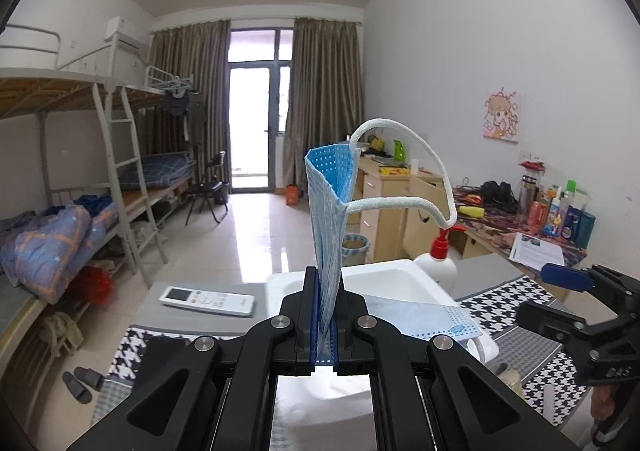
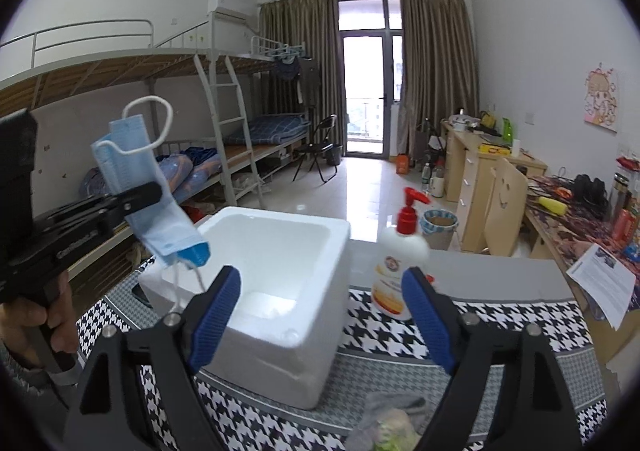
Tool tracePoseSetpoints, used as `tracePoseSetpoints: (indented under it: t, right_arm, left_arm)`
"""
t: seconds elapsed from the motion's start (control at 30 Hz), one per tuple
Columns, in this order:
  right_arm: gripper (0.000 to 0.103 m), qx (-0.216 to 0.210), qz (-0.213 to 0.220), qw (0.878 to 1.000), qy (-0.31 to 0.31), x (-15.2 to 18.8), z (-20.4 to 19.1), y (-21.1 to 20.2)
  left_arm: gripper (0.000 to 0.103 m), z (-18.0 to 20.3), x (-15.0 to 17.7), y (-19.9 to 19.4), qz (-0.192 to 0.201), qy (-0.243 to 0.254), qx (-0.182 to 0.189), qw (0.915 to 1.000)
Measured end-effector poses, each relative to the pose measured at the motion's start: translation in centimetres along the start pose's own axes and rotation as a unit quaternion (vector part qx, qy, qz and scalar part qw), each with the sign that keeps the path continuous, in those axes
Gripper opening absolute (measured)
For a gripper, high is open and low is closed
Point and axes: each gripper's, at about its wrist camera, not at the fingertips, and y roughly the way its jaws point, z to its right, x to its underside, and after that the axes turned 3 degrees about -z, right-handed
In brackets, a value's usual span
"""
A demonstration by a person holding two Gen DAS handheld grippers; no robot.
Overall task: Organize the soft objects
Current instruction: 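Open the right gripper to drop the white masks into the foam box, then lower the blue mask into the foam box and open the left gripper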
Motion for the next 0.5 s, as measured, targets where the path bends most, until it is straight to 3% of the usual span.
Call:
tracePoseSetpoints:
  t: [0.5]
  right_arm:
    - [0.086, 0.028, -0.007, 0.999, 0.024, 1.7, 3.3, -0.9]
  left_arm:
    - [0.005, 2.9, -0.1, 3.6, -0.024, 0.008, 0.020, 0.9995]
